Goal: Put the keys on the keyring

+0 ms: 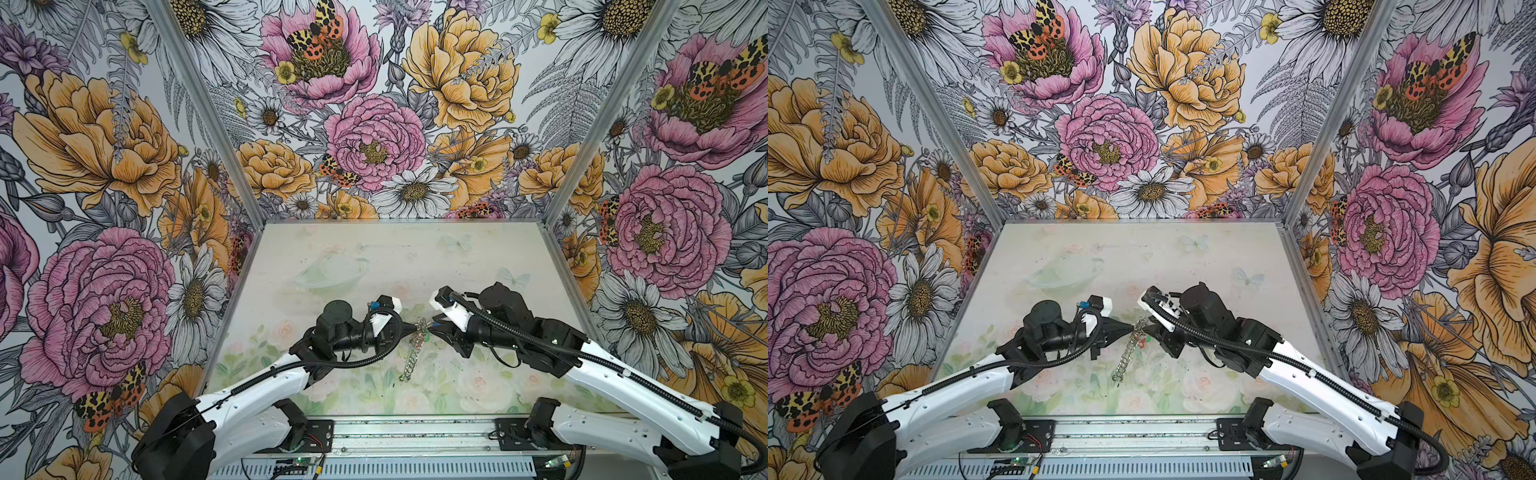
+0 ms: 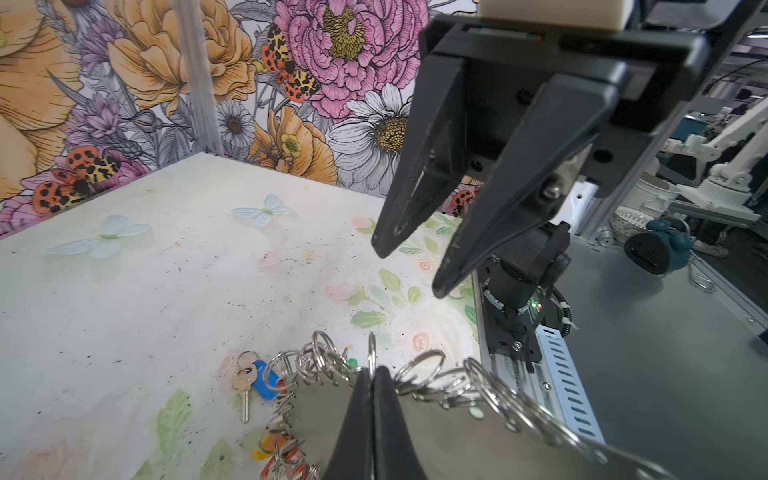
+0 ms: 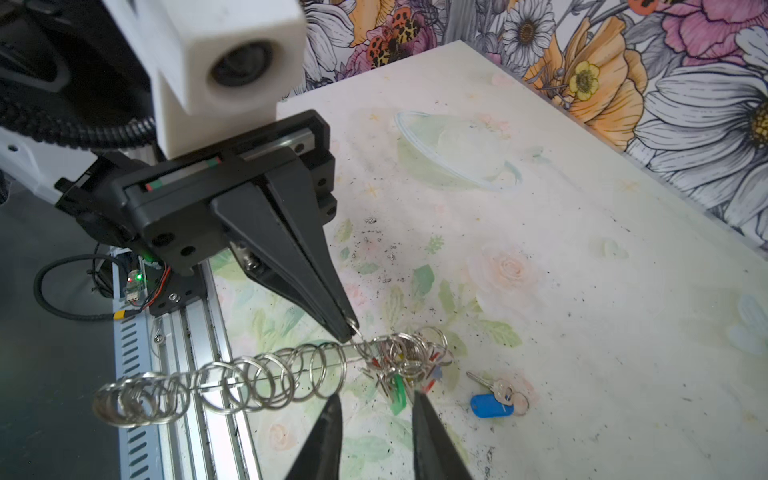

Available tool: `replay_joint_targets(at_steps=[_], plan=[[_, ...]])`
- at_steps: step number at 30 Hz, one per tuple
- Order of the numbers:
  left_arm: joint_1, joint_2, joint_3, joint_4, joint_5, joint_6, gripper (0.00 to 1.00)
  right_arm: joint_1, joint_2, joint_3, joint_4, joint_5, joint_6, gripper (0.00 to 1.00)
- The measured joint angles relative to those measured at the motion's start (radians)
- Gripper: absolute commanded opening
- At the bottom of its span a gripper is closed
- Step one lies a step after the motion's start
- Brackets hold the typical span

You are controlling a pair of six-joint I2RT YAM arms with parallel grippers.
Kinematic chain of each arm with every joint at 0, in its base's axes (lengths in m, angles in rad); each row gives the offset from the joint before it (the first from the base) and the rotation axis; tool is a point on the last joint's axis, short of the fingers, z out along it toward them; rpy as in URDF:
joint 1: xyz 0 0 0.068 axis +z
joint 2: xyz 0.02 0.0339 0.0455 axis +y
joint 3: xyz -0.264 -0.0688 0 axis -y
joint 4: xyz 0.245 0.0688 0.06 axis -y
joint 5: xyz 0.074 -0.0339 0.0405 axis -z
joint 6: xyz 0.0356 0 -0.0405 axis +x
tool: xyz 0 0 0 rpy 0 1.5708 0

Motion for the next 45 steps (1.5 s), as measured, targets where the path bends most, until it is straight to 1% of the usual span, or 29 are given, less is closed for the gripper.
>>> replay_joint_targets(at_steps=[4, 7, 10, 12, 15, 21, 27, 31, 35, 39, 42, 45], plan=[[-0.064, 0.015, 0.0, -0.005, -0.252, -0.013, 0.0, -0.002, 0.006, -0.067, 0.073, 0.127, 0.103, 0.38], [-0.075, 0.036, 0.002, -0.034, -0.431, -0.011, 0.0, -0.008, 0.018, -0.08, 0.1, 0.233, 0.171, 0.43], [-0.075, 0.065, 0.032, -0.095, -0.57, 0.056, 0.0, -0.027, 0.02, -0.08, 0.126, 0.319, 0.23, 0.46], [-0.07, 0.09, 0.056, -0.117, -0.607, 0.117, 0.0, -0.046, 0.02, -0.085, 0.146, 0.345, 0.261, 0.46], [-0.05, 0.103, 0.064, -0.139, -0.595, 0.19, 0.0, -0.071, 0.021, -0.109, 0.175, 0.358, 0.305, 0.46], [0.009, 0.081, 0.053, -0.169, -0.438, 0.237, 0.0, -0.08, 0.044, -0.173, 0.212, 0.348, 0.376, 0.46], [0.014, 0.046, 0.053, -0.228, -0.283, 0.266, 0.0, -0.106, 0.059, -0.199, 0.245, 0.278, 0.398, 0.47], [0.014, 0.046, 0.055, -0.28, -0.219, 0.283, 0.0, -0.111, 0.06, -0.21, 0.259, 0.243, 0.401, 0.49], [0.014, 0.047, 0.065, -0.312, -0.19, 0.296, 0.0, -0.118, 0.058, -0.226, 0.264, 0.214, 0.401, 0.5], [0.006, 0.065, 0.093, -0.355, -0.192, 0.313, 0.0, -0.12, 0.058, -0.233, 0.266, 0.202, 0.402, 0.51], [-0.008, 0.101, 0.134, -0.398, -0.211, 0.327, 0.0, -0.122, 0.058, -0.237, 0.265, 0.218, 0.41, 0.52], [-0.026, 0.136, 0.166, -0.441, -0.235, 0.329, 0.0, -0.139, 0.058, -0.242, 0.264, 0.262, 0.43, 0.52]])
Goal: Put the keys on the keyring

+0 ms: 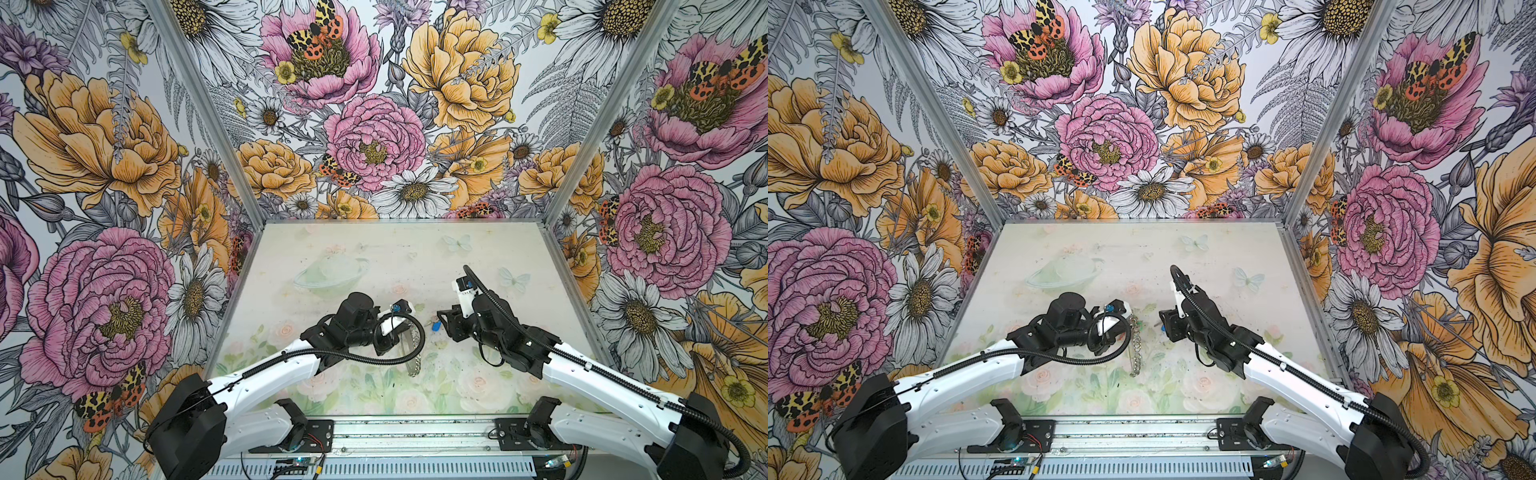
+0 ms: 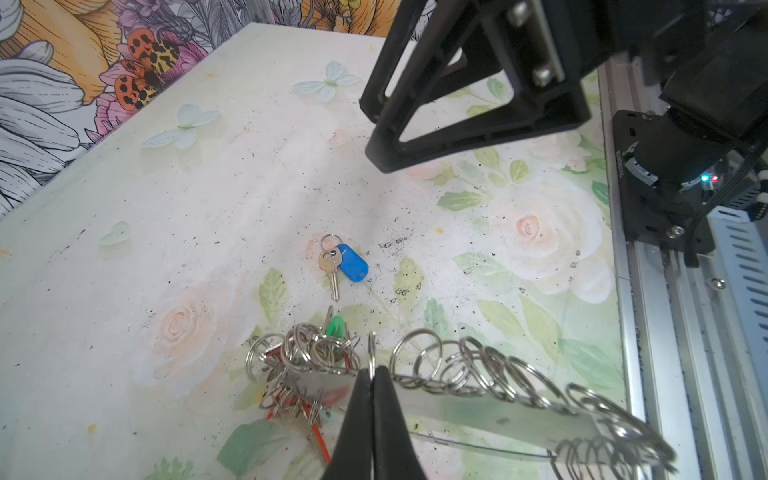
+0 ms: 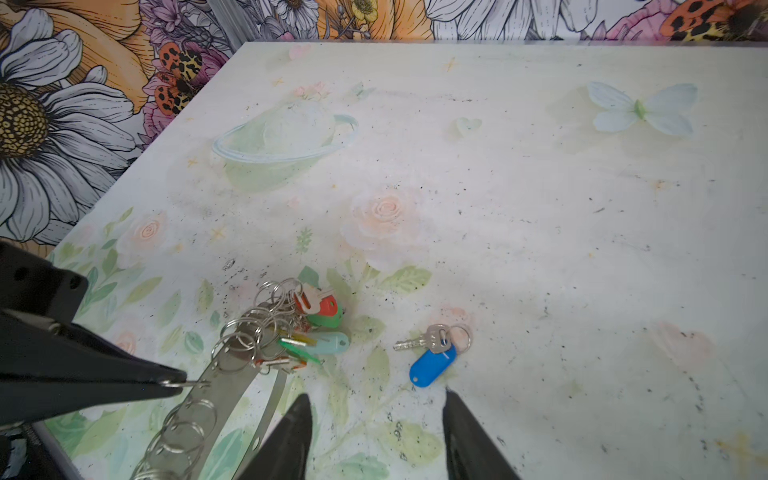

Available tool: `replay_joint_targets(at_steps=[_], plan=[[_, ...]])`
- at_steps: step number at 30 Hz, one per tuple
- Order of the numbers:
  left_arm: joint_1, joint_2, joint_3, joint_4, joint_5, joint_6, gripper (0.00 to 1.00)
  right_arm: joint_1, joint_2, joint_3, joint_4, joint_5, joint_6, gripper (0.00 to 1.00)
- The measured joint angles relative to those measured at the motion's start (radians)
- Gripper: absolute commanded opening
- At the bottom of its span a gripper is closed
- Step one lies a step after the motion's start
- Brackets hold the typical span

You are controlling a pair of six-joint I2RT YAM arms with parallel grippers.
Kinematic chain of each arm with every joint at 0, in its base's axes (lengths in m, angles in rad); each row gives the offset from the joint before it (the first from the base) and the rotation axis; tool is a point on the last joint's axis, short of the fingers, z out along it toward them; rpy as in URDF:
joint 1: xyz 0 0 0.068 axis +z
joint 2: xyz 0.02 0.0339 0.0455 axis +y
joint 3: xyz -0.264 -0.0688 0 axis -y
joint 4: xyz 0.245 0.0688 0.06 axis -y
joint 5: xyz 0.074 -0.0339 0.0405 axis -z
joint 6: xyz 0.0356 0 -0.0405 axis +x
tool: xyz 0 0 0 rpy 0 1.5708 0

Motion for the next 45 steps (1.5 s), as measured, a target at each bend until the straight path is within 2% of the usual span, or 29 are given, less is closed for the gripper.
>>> replay_joint_targets(at_steps=[7, 15, 21, 28, 35, 39, 45], plan=[[-0.091, 0.043, 0.031, -0.085, -0.114, -0.004, 0.0, -0.106, 0.004, -0.032, -0.002, 0.035, 0.116, 0.51], [-0.205, 0.04, 0.025, -0.087, -0.195, -0.043, 0.0, -0.1, 0.045, -0.074, 0.001, -0.037, 0.257, 0.52], [-0.206, 0.005, -0.041, -0.003, -0.171, -0.112, 0.0, -0.039, 0.045, -0.107, 0.028, -0.093, 0.312, 0.53], [-0.185, -0.005, -0.146, 0.199, -0.108, -0.2, 0.0, -0.011, 0.037, -0.129, 0.065, -0.104, 0.342, 0.53], [-0.181, -0.017, -0.175, 0.297, -0.128, -0.267, 0.0, 0.014, -0.063, -0.198, 0.082, -0.109, 0.36, 0.54], [-0.181, -0.013, -0.183, 0.367, -0.158, -0.294, 0.0, 0.016, -0.113, -0.229, 0.086, -0.114, 0.346, 0.54], [-0.156, 0.059, -0.164, 0.454, -0.154, -0.302, 0.0, -0.001, -0.095, -0.227, 0.088, -0.113, 0.252, 0.54]])
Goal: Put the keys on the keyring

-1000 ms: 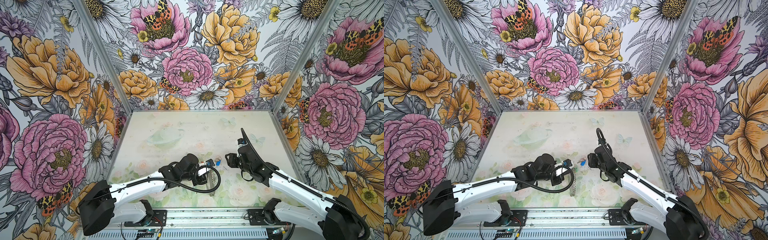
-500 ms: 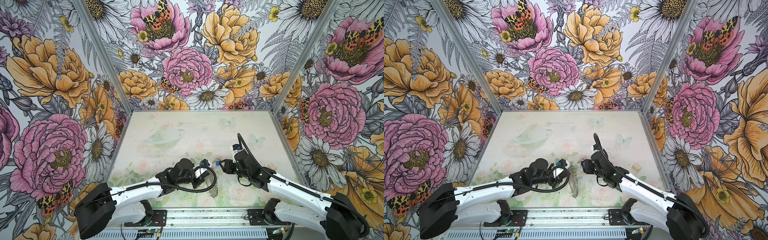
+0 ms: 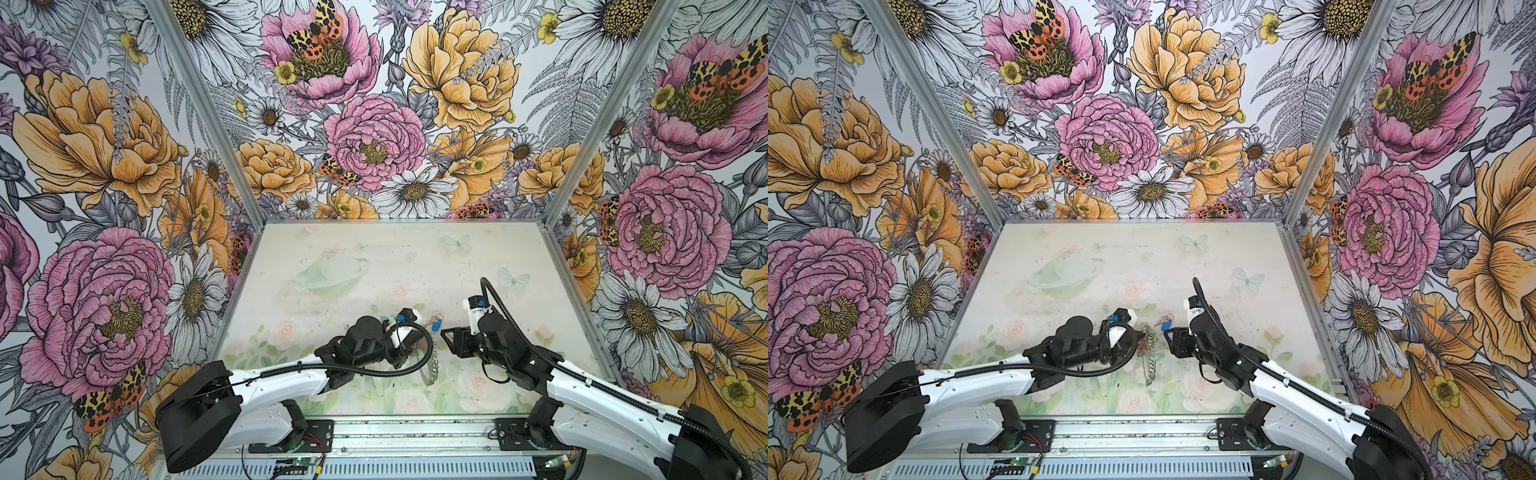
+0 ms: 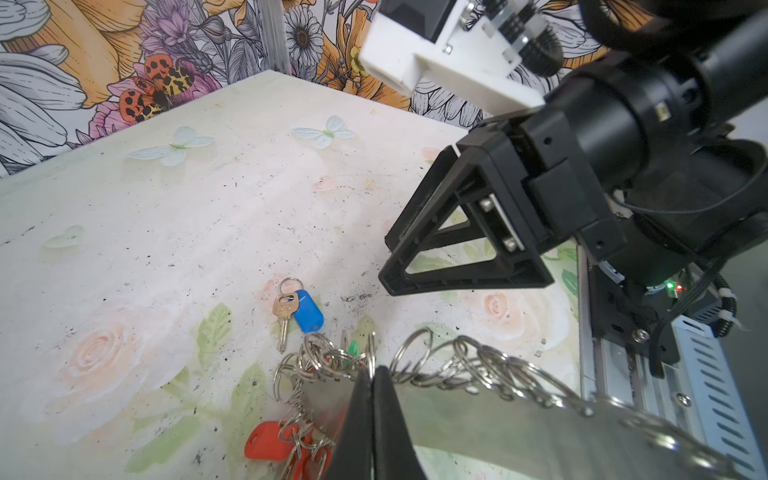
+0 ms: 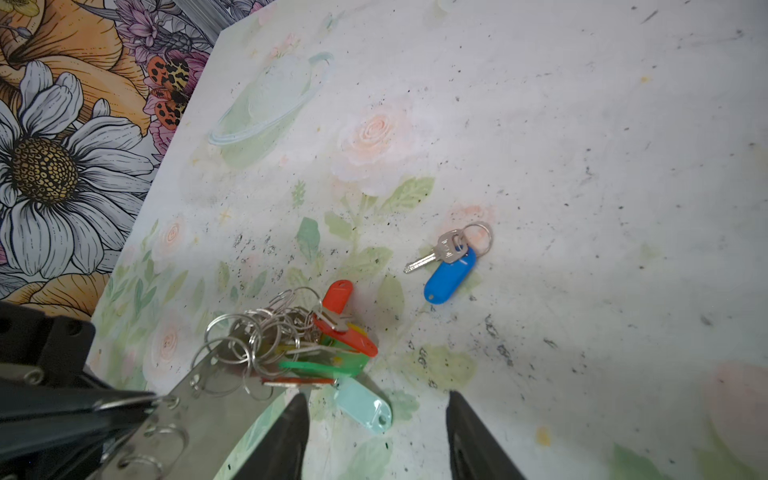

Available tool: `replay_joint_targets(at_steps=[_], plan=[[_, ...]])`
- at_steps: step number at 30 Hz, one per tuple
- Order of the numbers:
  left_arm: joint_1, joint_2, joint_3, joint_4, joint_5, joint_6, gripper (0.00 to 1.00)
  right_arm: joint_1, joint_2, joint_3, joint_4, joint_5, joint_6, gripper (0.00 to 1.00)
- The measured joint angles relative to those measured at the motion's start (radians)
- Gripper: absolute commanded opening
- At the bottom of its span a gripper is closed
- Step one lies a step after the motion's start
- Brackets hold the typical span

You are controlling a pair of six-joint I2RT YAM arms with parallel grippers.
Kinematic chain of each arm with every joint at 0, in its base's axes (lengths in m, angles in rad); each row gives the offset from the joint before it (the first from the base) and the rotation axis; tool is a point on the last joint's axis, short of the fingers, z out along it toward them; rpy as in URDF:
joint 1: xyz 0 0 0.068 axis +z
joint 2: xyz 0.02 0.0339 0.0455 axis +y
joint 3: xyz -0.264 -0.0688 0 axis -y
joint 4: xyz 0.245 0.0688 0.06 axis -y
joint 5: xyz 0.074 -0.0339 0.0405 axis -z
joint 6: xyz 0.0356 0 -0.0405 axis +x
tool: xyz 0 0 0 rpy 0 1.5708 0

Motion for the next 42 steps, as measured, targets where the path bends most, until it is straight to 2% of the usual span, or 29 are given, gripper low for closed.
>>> replay_joint_targets(at_steps=[6, 13, 20, 25, 34, 38, 42], plan=[[0.131, 0.05, 0.08, -0.012, 0.09, -0.031, 0.0, -0.148, 0.03, 0.023, -0.001, -0.052, -0.095, 0.54], [0.149, 0.081, 0.146, -0.058, 0.104, -0.04, 0.0, -0.175, 0.089, 0.122, 0.005, -0.132, -0.197, 0.54], [0.154, 0.076, 0.26, -0.314, -0.026, 0.064, 0.0, -0.184, 0.149, 0.144, 0.016, -0.096, -0.196, 0.53], [0.171, 0.003, 0.29, -0.459, -0.122, 0.117, 0.0, -0.23, 0.253, 0.174, 0.014, -0.09, -0.167, 0.49], [0.095, -0.162, 0.29, -0.718, -0.399, 0.179, 0.0, -0.263, 0.43, 0.266, 0.015, -0.151, -0.121, 0.45], [0.081, -0.146, 0.285, -0.743, -0.431, 0.193, 0.0, -0.256, 0.462, 0.291, 0.016, -0.169, -0.105, 0.46], [0.044, -0.055, 0.265, -0.718, -0.42, 0.204, 0.0, -0.252, 0.458, 0.29, 0.015, -0.169, -0.088, 0.46]])
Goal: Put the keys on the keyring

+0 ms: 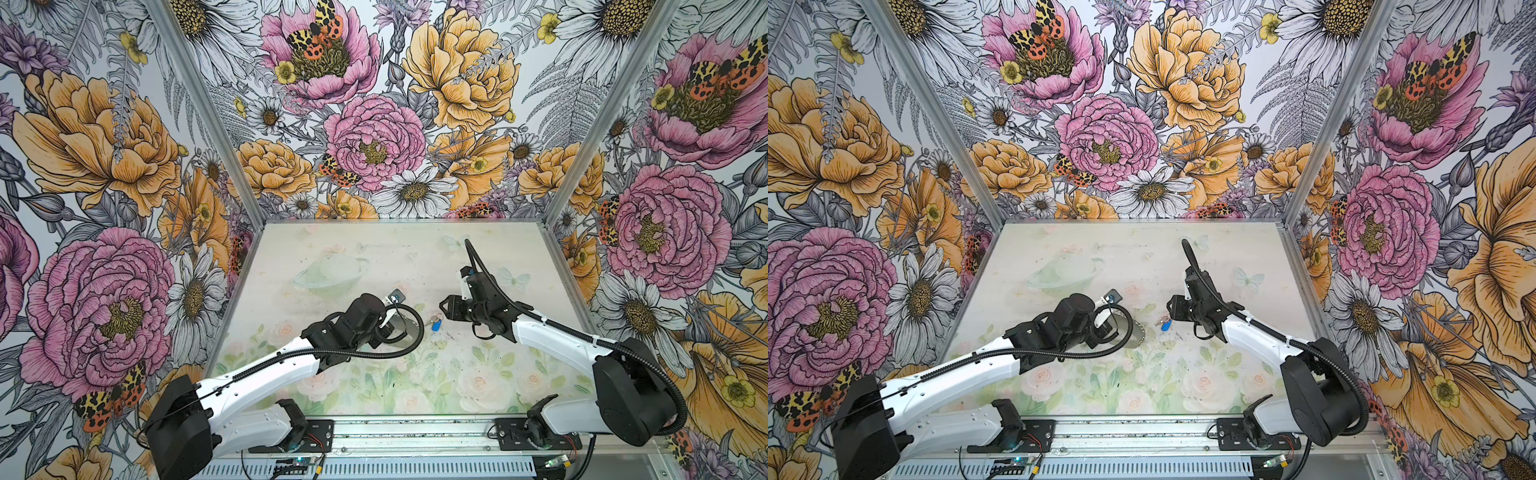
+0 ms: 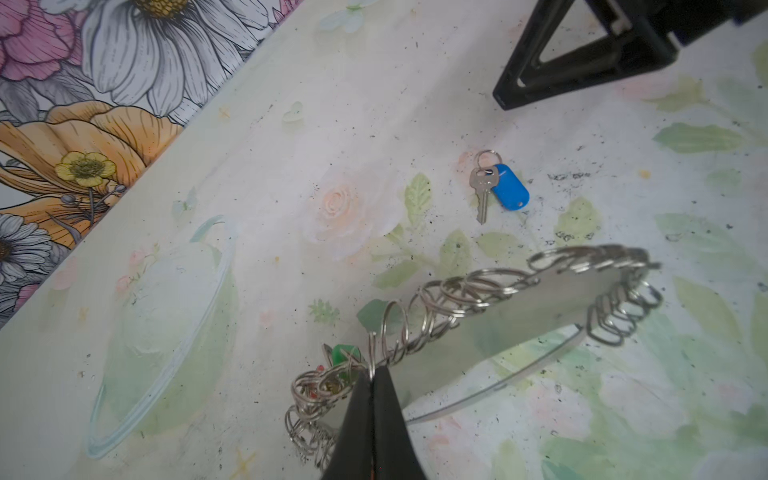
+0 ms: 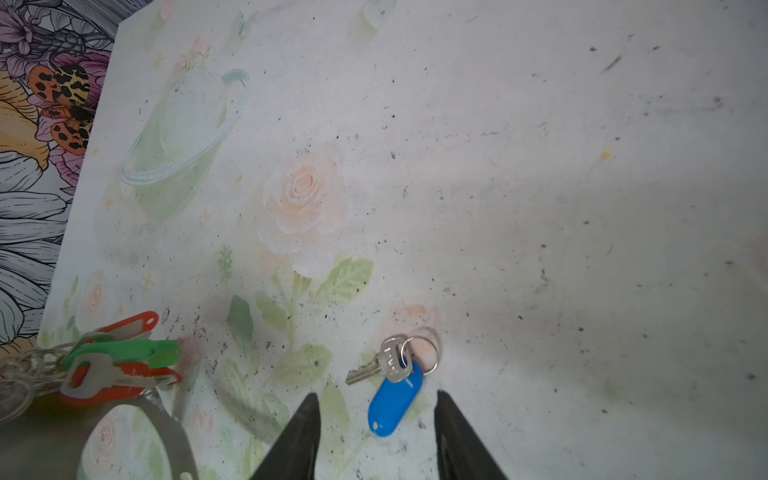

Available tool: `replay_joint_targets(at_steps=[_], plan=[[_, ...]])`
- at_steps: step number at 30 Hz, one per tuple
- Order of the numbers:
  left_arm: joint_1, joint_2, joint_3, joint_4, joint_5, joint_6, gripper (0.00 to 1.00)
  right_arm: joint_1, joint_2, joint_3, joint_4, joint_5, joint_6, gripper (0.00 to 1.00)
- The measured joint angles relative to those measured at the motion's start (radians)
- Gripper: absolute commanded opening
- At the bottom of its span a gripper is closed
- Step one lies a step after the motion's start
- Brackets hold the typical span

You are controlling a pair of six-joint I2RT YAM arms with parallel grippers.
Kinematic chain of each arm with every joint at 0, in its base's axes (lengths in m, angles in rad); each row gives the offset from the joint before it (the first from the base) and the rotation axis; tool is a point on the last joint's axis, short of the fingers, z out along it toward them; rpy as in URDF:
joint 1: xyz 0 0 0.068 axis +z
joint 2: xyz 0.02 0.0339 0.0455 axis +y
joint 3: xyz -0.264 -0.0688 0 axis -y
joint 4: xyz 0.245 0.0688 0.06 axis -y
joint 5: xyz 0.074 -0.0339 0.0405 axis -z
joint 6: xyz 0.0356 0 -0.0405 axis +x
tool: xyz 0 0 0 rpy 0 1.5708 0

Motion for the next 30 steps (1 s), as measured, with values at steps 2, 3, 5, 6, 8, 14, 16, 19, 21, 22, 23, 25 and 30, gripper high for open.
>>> replay_joint_targets(at_steps=[2, 3, 5, 6, 8, 14, 16, 19, 21, 22, 23, 25, 30], plan=[[-0.017, 0.04, -0.033, 0.072, 0.031, 0.006, 0.0, 0.0, -0.016, -0.006, 0.0, 0.001, 0.003, 0.46], [-0.021, 0.046, -0.046, 0.12, 0.053, 0.006, 0.0, 0.0, -0.027, -0.011, 0.0, 0.001, 0.003, 0.47], [-0.02, 0.058, -0.087, 0.231, 0.117, -0.004, 0.0, 0.0, -0.048, -0.023, 0.0, 0.002, 0.009, 0.46], [-0.02, 0.067, -0.102, 0.276, 0.139, -0.013, 0.0, 0.0, -0.052, -0.027, 0.0, 0.0, 0.01, 0.46], [-0.02, 0.104, -0.131, 0.393, 0.194, -0.034, 0.0, 0.005, -0.054, -0.034, 0.0, -0.01, 0.01, 0.46], [0.003, 0.203, -0.193, 0.649, 0.315, -0.103, 0.0, 0.108, -0.071, -0.057, 0.0, -0.034, 0.01, 0.46], [0.018, 0.22, -0.212, 0.708, 0.341, -0.126, 0.0, 0.151, -0.091, -0.065, 0.0, -0.038, 0.014, 0.45], [0.039, 0.246, -0.238, 0.793, 0.373, -0.16, 0.0, 0.208, -0.124, -0.073, 0.001, -0.04, 0.033, 0.44], [0.05, 0.265, -0.254, 0.85, 0.388, -0.182, 0.0, 0.229, -0.142, -0.08, 0.003, -0.04, 0.047, 0.43], [0.055, 0.275, -0.262, 0.879, 0.395, -0.195, 0.0, 0.235, -0.146, -0.083, 0.003, -0.039, 0.053, 0.43], [0.059, 0.285, -0.269, 0.907, 0.402, -0.205, 0.0, 0.24, -0.148, -0.085, 0.003, -0.036, 0.057, 0.42], [0.066, 0.306, -0.283, 0.962, 0.41, -0.228, 0.0, 0.245, -0.148, -0.089, 0.004, -0.029, 0.066, 0.41], [0.073, 0.334, -0.314, 1.061, 0.42, -0.261, 0.0, 0.247, -0.159, -0.101, 0.0, 0.005, 0.077, 0.4]])
